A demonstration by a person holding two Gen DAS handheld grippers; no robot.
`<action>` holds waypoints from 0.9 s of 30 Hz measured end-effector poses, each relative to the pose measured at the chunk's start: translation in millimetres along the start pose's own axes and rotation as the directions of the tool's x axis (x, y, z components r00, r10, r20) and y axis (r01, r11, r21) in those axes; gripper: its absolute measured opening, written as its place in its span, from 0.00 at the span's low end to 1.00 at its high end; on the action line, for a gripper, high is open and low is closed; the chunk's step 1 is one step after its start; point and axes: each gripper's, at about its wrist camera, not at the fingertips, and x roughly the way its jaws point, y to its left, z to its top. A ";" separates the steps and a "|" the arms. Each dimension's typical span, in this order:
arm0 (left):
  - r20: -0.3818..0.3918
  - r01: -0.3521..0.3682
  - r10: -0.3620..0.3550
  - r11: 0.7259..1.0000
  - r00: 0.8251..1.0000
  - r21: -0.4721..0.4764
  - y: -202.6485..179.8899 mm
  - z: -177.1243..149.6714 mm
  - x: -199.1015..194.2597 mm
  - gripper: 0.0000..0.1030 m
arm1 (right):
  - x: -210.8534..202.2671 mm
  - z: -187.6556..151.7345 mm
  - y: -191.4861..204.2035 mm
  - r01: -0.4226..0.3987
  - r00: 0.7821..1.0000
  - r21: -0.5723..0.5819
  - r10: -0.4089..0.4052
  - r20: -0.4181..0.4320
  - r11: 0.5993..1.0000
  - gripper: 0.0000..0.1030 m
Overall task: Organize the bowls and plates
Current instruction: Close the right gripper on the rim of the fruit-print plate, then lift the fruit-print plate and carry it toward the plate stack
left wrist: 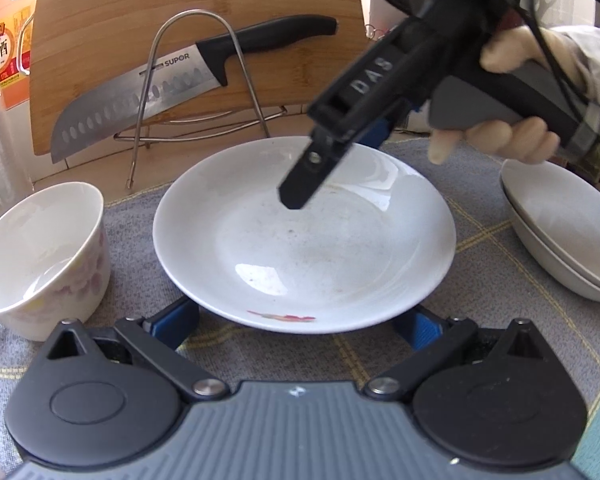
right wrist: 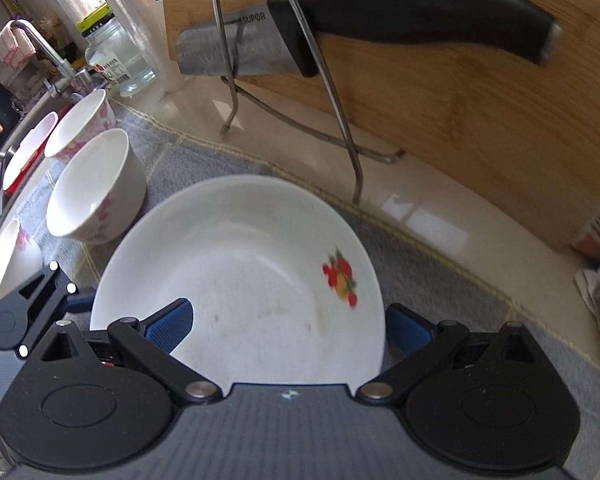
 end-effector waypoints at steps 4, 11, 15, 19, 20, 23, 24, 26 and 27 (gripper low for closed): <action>0.002 0.001 -0.001 1.000 1.000 0.002 -1.0 -1.5 -1.7 1.00 | 5.0 10.0 0.7 -0.020 1.000 -0.021 0.020 0.002 1.000 1.00; -0.008 0.020 -0.020 1.000 1.000 0.023 0.7 0.7 -1.0 1.00 | 7.5 17.5 0.3 -0.054 0.998 -0.041 0.054 -0.012 0.998 1.00; -0.009 0.036 -0.036 0.999 0.999 0.038 2.4 1.6 0.3 1.00 | 6.5 18.4 -2.4 -0.094 0.995 -0.044 0.092 -0.035 0.995 1.00; -0.006 0.049 -0.048 0.997 0.999 0.052 2.7 0.8 0.2 1.00 | 5.5 18.8 -2.6 -0.114 0.992 -0.055 0.111 -0.055 0.992 1.00; -0.005 0.052 -0.051 0.997 0.999 0.055 2.8 0.7 0.1 1.00 | 4.9 18.9 -2.7 -0.117 0.992 -0.058 0.114 -0.058 0.991 1.00; -0.008 0.058 -0.058 0.996 0.998 0.062 3.1 1.1 0.0 1.00 | 4.0 19.4 -3.9 -0.128 0.990 -0.063 0.124 -0.065 0.990 1.00; -0.007 0.059 -0.058 0.996 0.998 0.060 2.9 0.9 -0.3 1.00 | 3.6 19.5 -4.2 -0.131 0.990 -0.063 0.127 -0.068 0.989 1.00; -0.009 0.056 -0.056 0.997 0.998 0.058 2.4 1.1 -0.5 1.00 | 3.6 19.8 -5.4 -0.136 0.989 -0.061 0.132 -0.069 0.989 1.00; -0.010 0.054 -0.054 0.997 0.998 0.056 2.3 1.7 -0.2 1.00 | 3.4 19.9 -5.9 -0.139 0.988 -0.060 0.134 -0.071 0.989 1.00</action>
